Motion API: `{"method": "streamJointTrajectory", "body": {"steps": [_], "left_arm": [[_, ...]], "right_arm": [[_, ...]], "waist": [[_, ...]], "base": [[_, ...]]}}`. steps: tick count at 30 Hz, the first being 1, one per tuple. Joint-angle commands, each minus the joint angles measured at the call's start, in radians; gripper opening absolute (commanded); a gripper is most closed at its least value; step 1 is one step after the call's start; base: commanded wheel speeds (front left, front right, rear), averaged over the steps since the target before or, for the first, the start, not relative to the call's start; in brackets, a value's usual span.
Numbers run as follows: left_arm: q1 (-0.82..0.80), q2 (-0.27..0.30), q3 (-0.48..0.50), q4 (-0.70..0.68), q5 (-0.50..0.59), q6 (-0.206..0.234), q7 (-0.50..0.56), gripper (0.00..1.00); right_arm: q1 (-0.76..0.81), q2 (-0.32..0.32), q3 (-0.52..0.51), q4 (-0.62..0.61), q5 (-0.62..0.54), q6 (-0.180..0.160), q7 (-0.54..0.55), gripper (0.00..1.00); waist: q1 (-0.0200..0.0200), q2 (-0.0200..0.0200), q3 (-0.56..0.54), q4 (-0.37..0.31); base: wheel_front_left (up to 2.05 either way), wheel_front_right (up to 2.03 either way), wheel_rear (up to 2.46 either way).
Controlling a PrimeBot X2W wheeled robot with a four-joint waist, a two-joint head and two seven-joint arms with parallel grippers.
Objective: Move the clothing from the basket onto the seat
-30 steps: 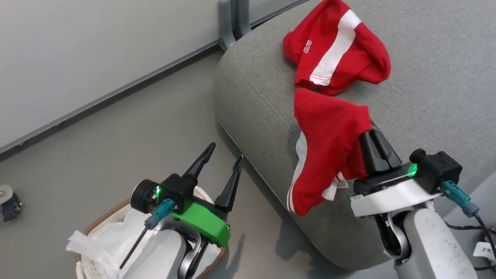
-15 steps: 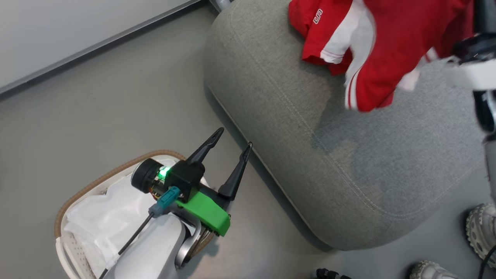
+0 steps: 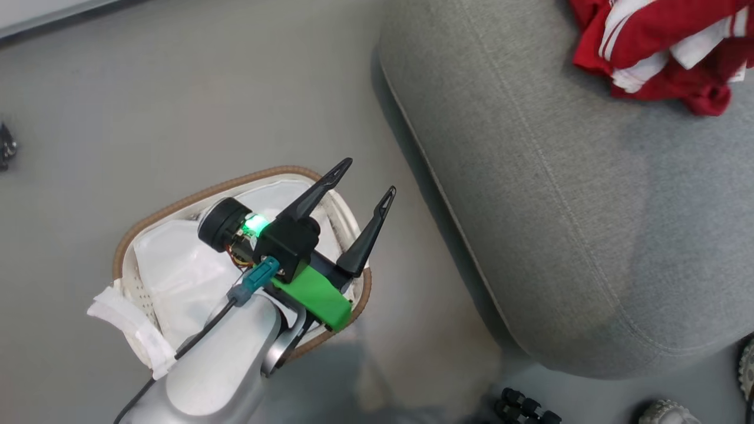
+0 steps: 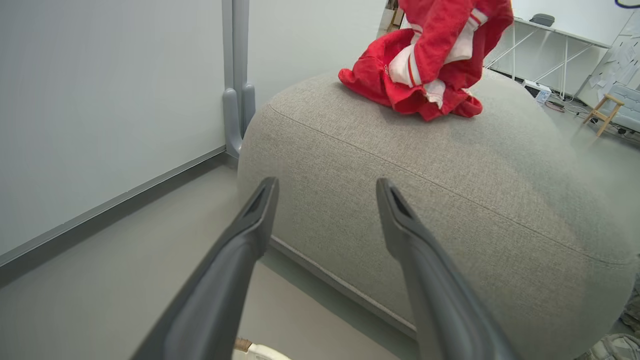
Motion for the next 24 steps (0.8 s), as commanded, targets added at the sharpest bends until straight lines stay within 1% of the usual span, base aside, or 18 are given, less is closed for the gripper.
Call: {"method": "streamJointTrajectory", "body": {"steps": [1, 2, 6, 9, 12, 13, 15, 19, 24], "left_arm": [[-0.025, 0.012, -0.007, -0.004, -0.007, -0.003, 0.000, 1.00], [-0.034, 0.021, -0.022, -0.006, -0.010, -0.003, 0.000, 1.00], [-0.039, 0.026, -0.031, -0.007, -0.018, -0.003, 0.000, 1.00], [-0.033, 0.019, -0.035, -0.004, -0.026, -0.003, 0.000, 1.00], [-0.020, 0.011, -0.034, -0.003, -0.035, -0.003, 0.000, 1.00], [-0.015, 0.009, -0.034, 0.000, -0.039, -0.003, 0.000, 1.00], [-0.006, 0.004, -0.032, 0.003, -0.041, -0.003, 0.000, 1.00], [0.016, -0.012, -0.024, 0.014, -0.047, -0.003, 0.000, 1.00], [0.053, -0.024, -0.010, 0.013, -0.041, -0.003, 0.000, 1.00]], "right_arm": [[0.010, 0.016, -0.009, 0.032, -0.014, -0.001, -0.002, 0.00], [0.030, 0.051, -0.030, 0.084, -0.028, -0.001, -0.003, 0.00], [0.083, 0.110, -0.095, 0.148, -0.055, -0.001, -0.002, 0.00], [0.139, 0.150, -0.166, 0.159, -0.066, -0.001, -0.002, 0.00], [0.196, 0.173, -0.215, 0.140, -0.057, -0.001, -0.002, 0.00], [0.217, 0.178, -0.226, 0.125, -0.056, -0.001, -0.002, 0.11], [0.259, 0.188, -0.245, 0.092, -0.047, -0.001, -0.002, 1.00], [0.347, 0.203, -0.262, 0.014, -0.015, -0.001, -0.002, 1.00], [0.450, 0.212, -0.241, -0.075, 0.021, -0.001, -0.002, 1.00]], "waist": [[-0.0001, -0.0001, 0.089, 0.074], [-0.0001, -0.0001, 0.107, 0.084], [-0.0001, -0.0001, 0.119, 0.092], [-0.0001, -0.0001, 0.108, 0.090], [-0.0001, -0.0001, 0.085, 0.084], [-0.0001, -0.0001, 0.074, 0.081], [-0.0001, -0.0001, 0.051, 0.074], [-0.0001, -0.0001, -0.002, 0.058], [-0.0001, -0.0001, -0.075, 0.043]], "base": [[0.00, 0.00, 0.00], [0.00, 0.00, 0.00], [0.00, 0.00, 0.00], [0.00, 0.00, 0.00], [0.00, 0.00, 0.00], [0.00, 0.00, 0.00], [0.00, 0.00, 0.00], [0.00, 0.00, 0.00], [0.00, 0.00, 0.00]]}}
